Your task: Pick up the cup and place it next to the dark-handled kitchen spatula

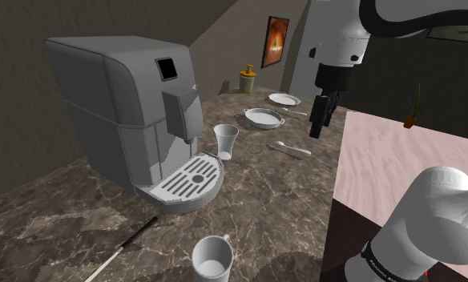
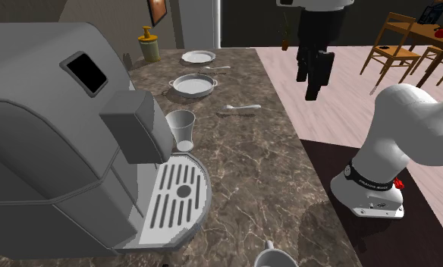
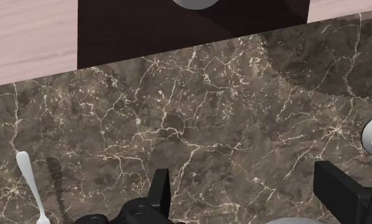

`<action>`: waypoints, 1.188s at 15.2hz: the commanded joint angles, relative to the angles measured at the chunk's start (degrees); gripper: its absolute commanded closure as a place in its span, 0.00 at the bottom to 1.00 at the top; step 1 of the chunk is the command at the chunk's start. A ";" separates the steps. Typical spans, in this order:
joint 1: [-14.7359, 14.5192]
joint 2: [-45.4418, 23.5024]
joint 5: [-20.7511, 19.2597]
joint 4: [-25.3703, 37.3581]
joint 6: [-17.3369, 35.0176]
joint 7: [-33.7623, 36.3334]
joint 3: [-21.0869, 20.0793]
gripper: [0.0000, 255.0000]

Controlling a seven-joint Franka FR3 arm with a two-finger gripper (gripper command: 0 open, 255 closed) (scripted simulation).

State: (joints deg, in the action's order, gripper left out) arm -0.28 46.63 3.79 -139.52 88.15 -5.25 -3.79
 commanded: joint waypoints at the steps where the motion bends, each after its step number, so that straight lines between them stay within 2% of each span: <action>1: 0.00 0.00 0.00 0.00 0.00 0.00 0.00 0.00; 10: 1.51 -17.80 -2.95 4.29 15.76 5.82 -5.88 0.00; 18: 3.48 -35.41 -10.03 13.62 24.95 13.35 -10.16 0.00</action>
State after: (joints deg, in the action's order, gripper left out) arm 3.01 13.62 -5.10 -127.46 112.19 6.84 -13.37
